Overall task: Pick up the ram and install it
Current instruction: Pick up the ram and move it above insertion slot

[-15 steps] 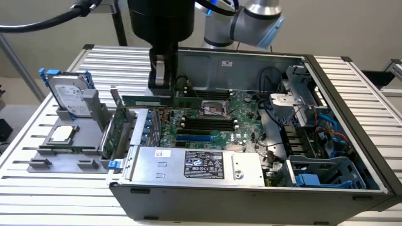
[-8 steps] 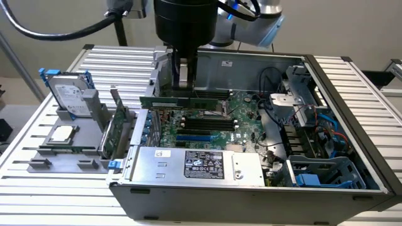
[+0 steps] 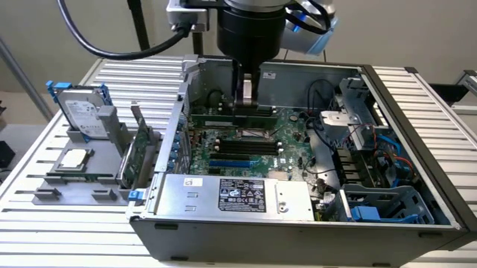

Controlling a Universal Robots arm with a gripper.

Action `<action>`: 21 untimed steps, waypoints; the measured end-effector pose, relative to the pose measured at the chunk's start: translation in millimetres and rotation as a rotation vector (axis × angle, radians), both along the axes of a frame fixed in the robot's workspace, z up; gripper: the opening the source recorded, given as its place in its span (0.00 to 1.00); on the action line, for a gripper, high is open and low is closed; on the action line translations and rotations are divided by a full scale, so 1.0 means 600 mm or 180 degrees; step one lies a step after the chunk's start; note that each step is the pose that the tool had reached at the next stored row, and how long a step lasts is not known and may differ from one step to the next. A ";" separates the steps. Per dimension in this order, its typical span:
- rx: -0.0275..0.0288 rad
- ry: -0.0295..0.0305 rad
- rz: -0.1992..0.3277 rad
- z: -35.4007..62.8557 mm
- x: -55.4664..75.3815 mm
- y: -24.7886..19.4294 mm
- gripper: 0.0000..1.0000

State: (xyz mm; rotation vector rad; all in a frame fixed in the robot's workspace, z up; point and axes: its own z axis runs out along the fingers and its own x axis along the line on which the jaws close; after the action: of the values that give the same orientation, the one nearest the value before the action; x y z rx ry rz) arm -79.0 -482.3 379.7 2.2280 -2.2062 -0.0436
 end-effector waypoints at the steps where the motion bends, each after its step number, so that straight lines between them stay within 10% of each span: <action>1: 0.0000 0.0000 0.0000 -0.003 0.005 0.0043 0.00; 21: 0.0000 0.0000 0.0000 -0.063 0.052 0.1357 0.00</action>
State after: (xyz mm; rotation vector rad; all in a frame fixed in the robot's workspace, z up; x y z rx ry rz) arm -47.9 -400.8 341.6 2.2279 -2.2062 -0.0436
